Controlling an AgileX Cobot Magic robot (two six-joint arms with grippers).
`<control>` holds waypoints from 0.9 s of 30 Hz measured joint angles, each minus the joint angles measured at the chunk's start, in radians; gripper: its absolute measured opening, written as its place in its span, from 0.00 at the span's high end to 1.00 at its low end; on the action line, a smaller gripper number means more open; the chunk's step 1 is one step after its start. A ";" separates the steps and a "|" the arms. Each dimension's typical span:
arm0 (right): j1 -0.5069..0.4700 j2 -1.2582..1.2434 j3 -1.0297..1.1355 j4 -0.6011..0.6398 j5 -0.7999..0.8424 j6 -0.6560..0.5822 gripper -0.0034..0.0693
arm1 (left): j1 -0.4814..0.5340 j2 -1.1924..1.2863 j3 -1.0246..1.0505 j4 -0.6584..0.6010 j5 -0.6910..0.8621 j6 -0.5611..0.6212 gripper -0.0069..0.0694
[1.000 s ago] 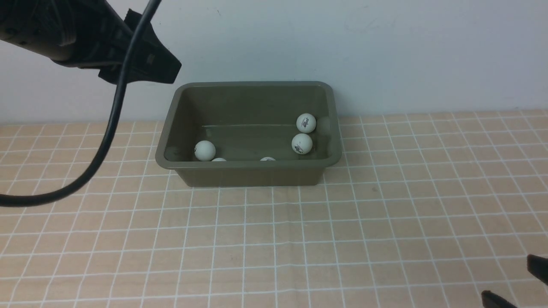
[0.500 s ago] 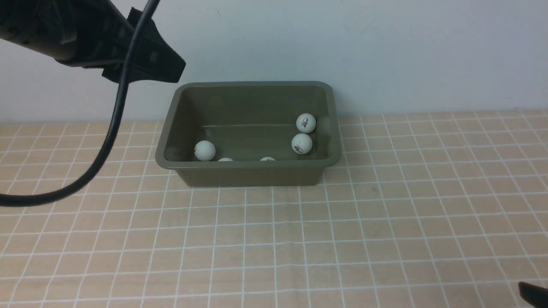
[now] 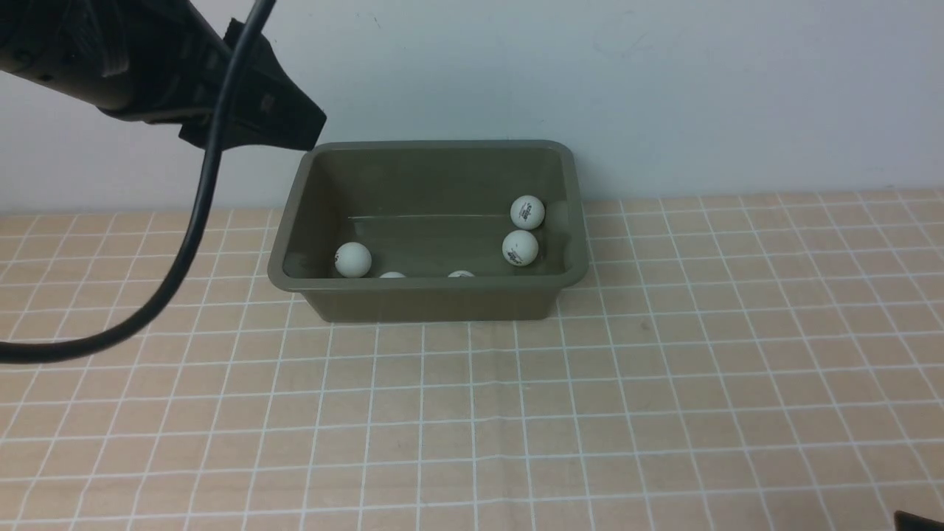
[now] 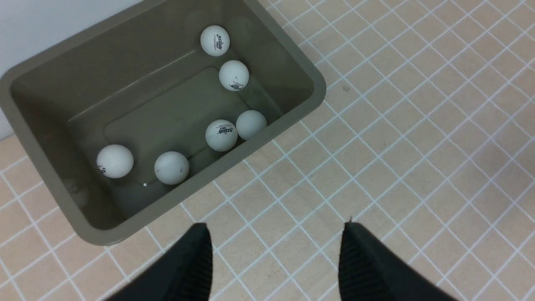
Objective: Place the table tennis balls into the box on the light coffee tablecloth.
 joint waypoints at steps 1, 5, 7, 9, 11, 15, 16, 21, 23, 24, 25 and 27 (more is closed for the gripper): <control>0.000 0.000 0.004 -0.006 0.001 0.000 0.25 | 0.000 0.000 0.000 0.000 0.000 0.000 0.46; 0.000 0.000 0.005 -0.008 -0.003 0.000 0.25 | 0.000 0.000 0.000 -0.001 0.000 0.000 0.46; -0.001 0.000 0.005 -0.010 -0.003 0.000 0.25 | 0.000 0.000 0.000 -0.001 0.000 0.000 0.46; -0.001 0.000 0.005 -0.010 -0.003 0.000 0.25 | 0.000 0.000 0.000 -0.001 0.000 0.000 0.46; -0.001 0.000 0.005 -0.010 -0.004 0.000 0.25 | 0.000 0.000 0.000 -0.001 0.000 0.000 0.46; -0.001 0.000 0.006 -0.010 -0.004 0.000 0.25 | 0.000 0.000 0.000 -0.001 -0.002 0.000 0.46; -0.001 0.000 0.006 -0.010 -0.004 0.000 0.25 | 0.000 0.000 0.000 -0.002 -0.006 0.000 0.46; -0.001 0.000 0.006 -0.010 -0.004 0.000 0.25 | 0.000 0.000 0.000 -0.031 -0.006 0.000 0.46; -0.001 0.000 0.006 -0.010 -0.004 0.000 0.25 | 0.000 0.000 0.000 -0.052 -0.008 0.000 0.46; -0.001 0.000 0.006 -0.010 -0.004 0.000 0.25 | 0.000 0.000 0.000 -0.059 -0.008 0.000 0.46; -0.001 0.000 0.006 -0.010 -0.004 0.000 0.25 | 0.000 0.000 0.000 -0.064 -0.008 0.000 0.46; -0.001 0.000 0.006 -0.010 -0.004 0.000 0.25 | 0.000 0.000 0.000 -0.069 -0.008 0.000 0.46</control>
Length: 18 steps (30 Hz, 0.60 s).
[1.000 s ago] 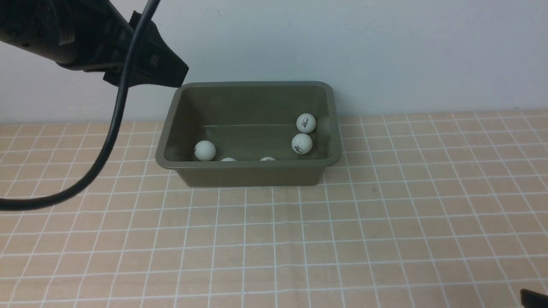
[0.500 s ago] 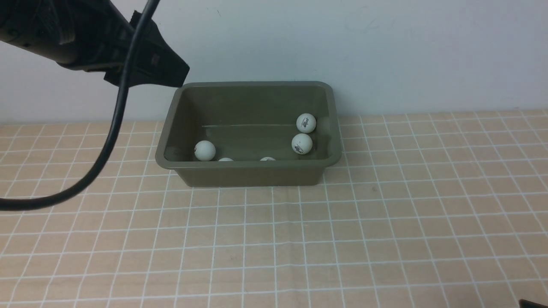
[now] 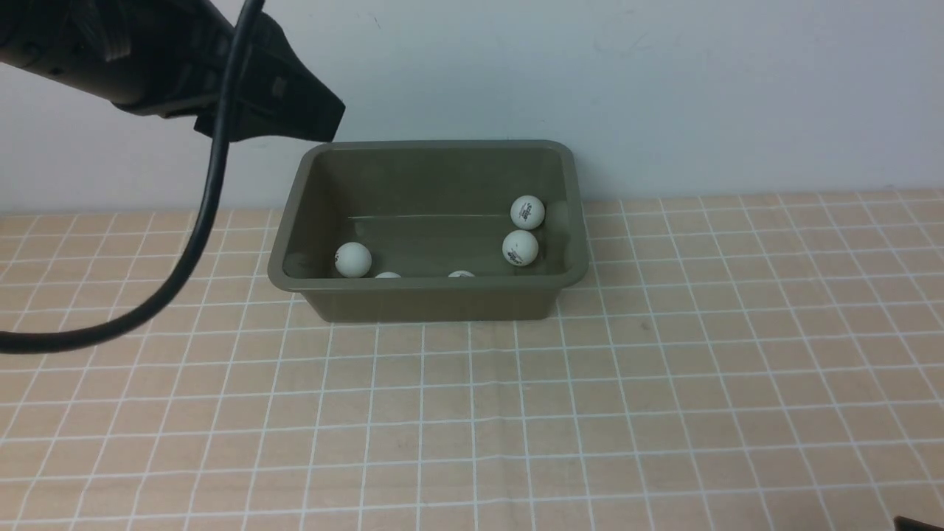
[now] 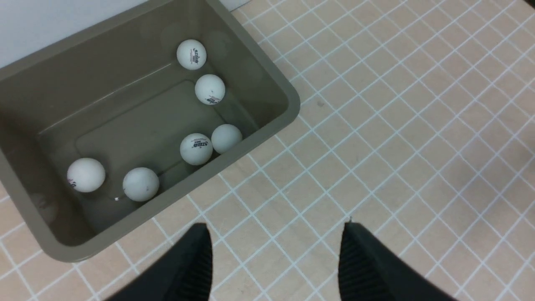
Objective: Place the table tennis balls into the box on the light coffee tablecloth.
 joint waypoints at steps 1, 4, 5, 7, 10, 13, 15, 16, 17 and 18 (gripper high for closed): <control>0.000 0.000 0.000 0.000 0.000 0.000 0.25 | 0.000 0.000 0.000 0.000 0.000 0.000 0.46; 0.000 0.000 0.000 0.000 0.000 0.000 0.25 | 0.000 0.000 0.000 -0.002 0.000 0.000 0.46; 0.000 0.000 0.000 0.000 0.000 0.000 0.25 | 0.000 0.000 0.000 -0.003 0.000 0.000 0.46; 0.000 0.000 0.000 0.000 0.000 0.000 0.25 | 0.000 0.000 0.000 -0.005 0.000 0.005 0.46; 0.000 0.000 0.000 0.000 0.000 0.000 0.25 | 0.000 0.000 0.000 -0.004 0.002 0.018 0.46; 0.000 0.000 0.000 0.000 0.000 0.000 0.25 | 0.000 -0.010 0.002 0.018 0.024 0.018 0.46; 0.000 0.000 0.000 0.000 0.000 0.000 0.25 | 0.000 -0.036 0.014 0.033 0.053 0.018 0.46; 0.000 0.000 0.000 0.000 0.000 0.000 0.25 | 0.000 -0.054 0.024 0.041 0.057 0.018 0.46; 0.000 0.000 0.000 0.000 0.000 0.000 0.25 | 0.000 -0.084 0.042 0.048 0.058 0.019 0.46; 0.000 0.000 0.000 0.000 0.000 0.000 0.25 | 0.001 -0.121 0.066 0.057 0.054 0.025 0.46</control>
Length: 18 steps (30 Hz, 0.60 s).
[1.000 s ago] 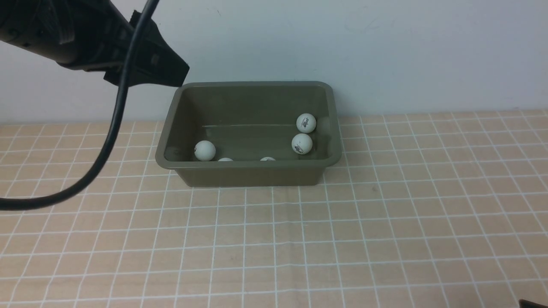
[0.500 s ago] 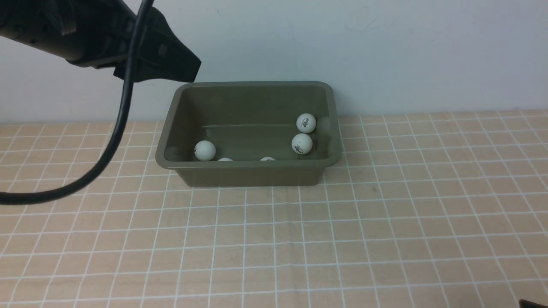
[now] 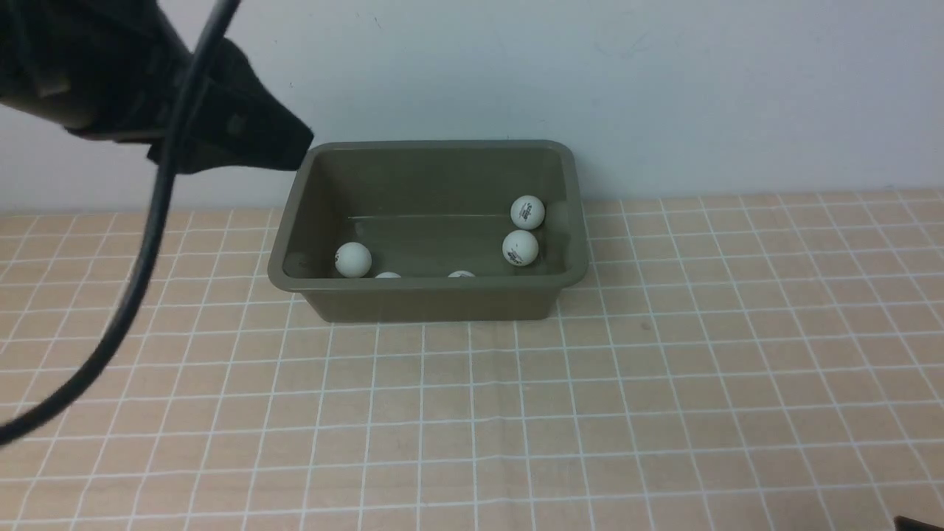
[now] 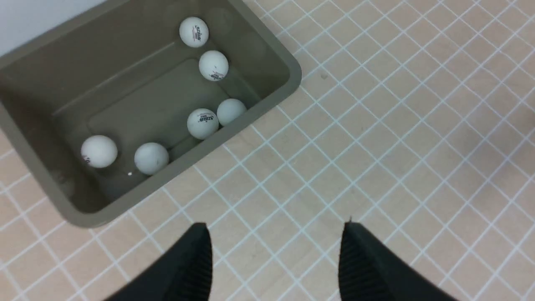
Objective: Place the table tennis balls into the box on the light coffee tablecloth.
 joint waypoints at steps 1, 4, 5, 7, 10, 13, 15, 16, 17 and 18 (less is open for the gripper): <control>0.000 0.000 0.000 0.000 0.000 0.000 0.25 | 0.004 -0.041 0.024 0.006 -0.004 0.005 0.46; 0.000 0.000 0.000 0.000 0.000 0.000 0.25 | 0.052 -0.182 0.145 0.012 -0.062 0.021 0.46; 0.000 0.000 0.000 0.000 0.000 0.000 0.25 | 0.071 -0.219 0.195 0.013 -0.094 0.022 0.46; 0.000 0.000 0.000 0.000 0.000 0.000 0.25 | 0.127 -0.308 0.308 0.015 -0.162 0.027 0.46; 0.000 0.000 0.000 0.000 0.000 0.000 0.25 | 0.219 -0.411 0.471 0.017 -0.254 0.027 0.46; 0.000 0.000 0.000 0.000 0.000 0.000 0.25 | 0.281 -0.490 0.608 0.022 -0.332 0.027 0.46; 0.000 0.000 0.000 0.000 0.000 0.000 0.25 | 0.308 -0.563 0.703 0.022 -0.381 0.027 0.46; 0.000 0.000 0.000 0.000 0.000 0.000 0.25 | 0.315 -0.585 0.731 0.022 -0.393 0.027 0.46; 0.000 0.000 0.000 0.000 0.000 0.000 0.25 | 0.322 -0.624 0.774 0.023 -0.409 0.027 0.46; 0.000 0.000 0.000 0.000 0.000 0.000 0.25 | 0.326 -0.676 0.832 0.027 -0.429 0.028 0.46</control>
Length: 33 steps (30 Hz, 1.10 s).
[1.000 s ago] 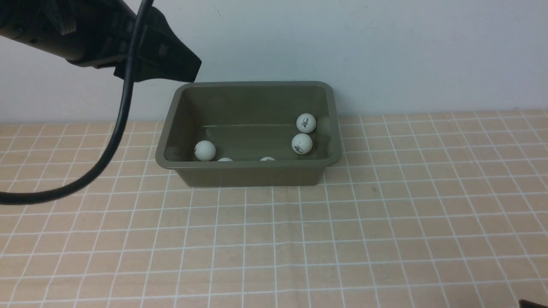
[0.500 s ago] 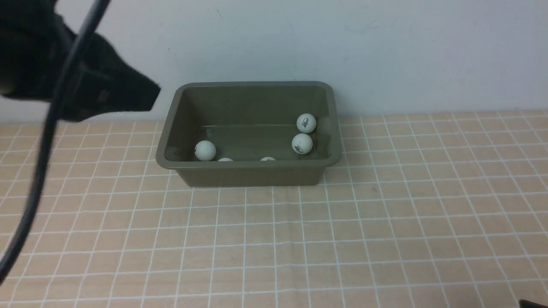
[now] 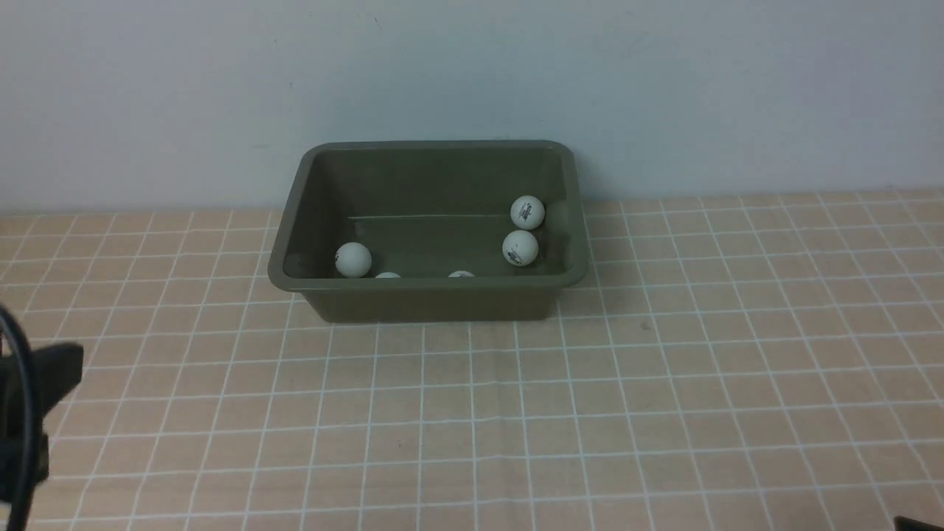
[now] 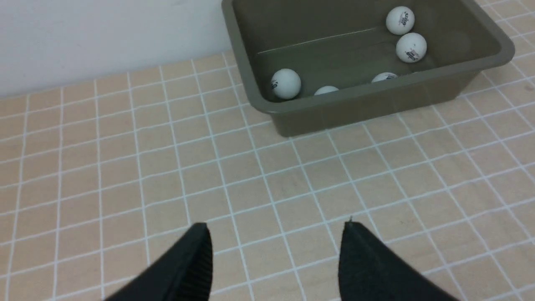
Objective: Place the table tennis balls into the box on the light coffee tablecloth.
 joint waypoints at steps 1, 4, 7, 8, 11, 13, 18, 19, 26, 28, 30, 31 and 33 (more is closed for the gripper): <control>0.000 0.000 0.000 0.000 0.000 0.000 0.25 | 0.000 -0.036 0.024 0.004 -0.008 0.000 0.46; 0.000 0.000 0.000 0.000 0.000 0.000 0.25 | -0.001 -0.183 0.134 0.006 -0.042 0.003 0.46; 0.000 0.000 0.000 0.000 -0.001 0.000 0.25 | -0.014 -0.304 0.200 0.008 -0.073 0.003 0.46; 0.000 0.000 0.000 0.000 -0.001 0.000 0.25 | -0.017 -0.336 0.215 0.009 -0.079 0.003 0.46; 0.000 0.000 0.000 0.000 -0.001 0.000 0.25 | -0.022 -0.435 0.234 0.010 -0.088 0.003 0.46; 0.000 0.000 0.000 0.000 -0.001 0.000 0.25 | -0.022 -0.481 0.237 0.011 -0.090 0.003 0.46; 0.000 0.000 0.000 0.000 -0.001 0.000 0.25 | -0.022 -0.527 0.237 0.019 -0.091 0.003 0.46; 0.000 0.000 0.000 0.000 -0.001 0.000 0.25 | -0.022 -0.527 0.237 0.020 -0.091 0.003 0.46; 0.000 0.000 0.000 0.000 -0.001 0.000 0.25 | -0.022 -0.527 0.239 0.042 -0.092 0.016 0.46; 0.000 0.000 0.000 0.000 -0.001 0.000 0.25 | -0.022 -0.523 0.247 0.044 -0.101 0.017 0.46; 0.000 0.000 0.000 0.000 -0.001 0.000 0.25 | -0.022 -0.507 0.270 0.050 -0.133 0.016 0.46; 0.000 0.000 0.000 0.000 -0.001 0.000 0.25 | -0.022 -0.502 0.277 0.053 -0.143 0.013 0.46; 0.000 0.000 0.000 0.000 -0.001 0.000 0.25 | -0.022 -0.477 0.334 0.106 -0.204 -0.038 0.46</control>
